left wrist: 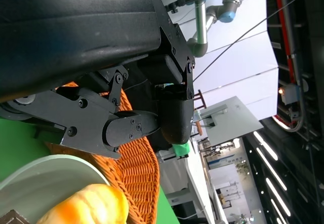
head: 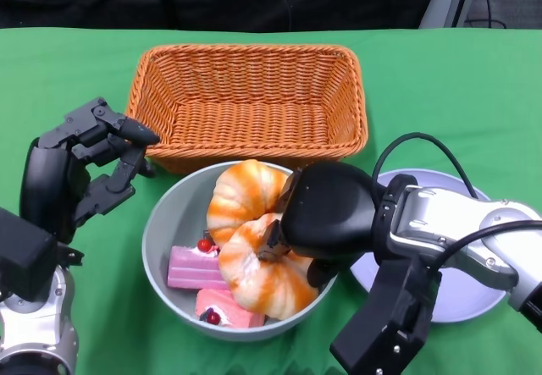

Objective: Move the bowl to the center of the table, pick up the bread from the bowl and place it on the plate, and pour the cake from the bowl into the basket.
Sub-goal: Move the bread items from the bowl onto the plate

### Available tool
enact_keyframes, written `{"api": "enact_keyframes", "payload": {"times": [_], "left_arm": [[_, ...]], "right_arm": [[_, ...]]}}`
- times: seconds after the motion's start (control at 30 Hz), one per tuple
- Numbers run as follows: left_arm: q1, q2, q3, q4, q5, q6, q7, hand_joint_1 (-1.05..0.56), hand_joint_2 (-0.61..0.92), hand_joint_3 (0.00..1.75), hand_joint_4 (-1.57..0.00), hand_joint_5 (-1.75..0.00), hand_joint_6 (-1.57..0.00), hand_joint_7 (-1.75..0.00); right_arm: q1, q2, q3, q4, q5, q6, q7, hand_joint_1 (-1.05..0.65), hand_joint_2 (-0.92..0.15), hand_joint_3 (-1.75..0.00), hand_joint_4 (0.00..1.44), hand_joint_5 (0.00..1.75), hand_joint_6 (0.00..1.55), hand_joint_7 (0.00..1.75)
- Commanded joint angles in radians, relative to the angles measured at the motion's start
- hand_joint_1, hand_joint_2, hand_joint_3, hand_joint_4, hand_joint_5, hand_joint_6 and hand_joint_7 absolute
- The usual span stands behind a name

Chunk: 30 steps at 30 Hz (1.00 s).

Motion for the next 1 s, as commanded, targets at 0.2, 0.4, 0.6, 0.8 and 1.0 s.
{"api": "enact_keyframes", "payload": {"times": [0.2,0.4,0.6,0.8,1.0], "left_arm": [[0.013,0.009,0.003,-0.016,0.010,-0.008,0.023,-0.15,0.80,0.67,-0.82,-1.49,-0.83,-1.18],[0.008,0.006,0.004,-0.012,0.016,-0.014,0.032,-0.14,0.80,0.67,-0.82,-1.50,-0.83,-1.18],[0.008,0.007,0.003,-0.012,0.018,-0.015,0.036,-0.15,0.80,0.67,-0.81,-1.50,-0.83,-1.19],[0.009,0.007,0.004,-0.014,0.016,-0.018,0.036,-0.14,0.80,0.68,-0.81,-1.52,-0.82,-1.20],[0.011,0.003,0.007,-0.019,0.007,-0.011,0.032,-0.14,0.80,0.67,-0.80,-1.51,-0.81,-1.20]], "right_arm": [[0.001,-0.009,0.038,-0.016,-0.041,0.019,-0.004,-0.77,-0.92,-0.03,0.74,0.02,0.71,0.01],[0.003,-0.002,0.050,-0.017,-0.042,0.024,0.003,-0.88,-0.92,-0.02,0.72,0.01,0.71,0.00],[-0.001,0.003,0.069,-0.021,-0.039,0.032,0.042,-0.83,-0.92,-0.01,0.68,0.00,0.65,0.00],[0.010,0.010,0.073,-0.036,-0.015,0.043,0.075,-0.81,-0.89,0.00,0.66,0.00,0.65,0.00],[0.017,0.022,0.084,-0.014,-0.019,0.051,0.055,-0.85,-0.89,0.00,0.66,0.01,0.68,0.01]]}}
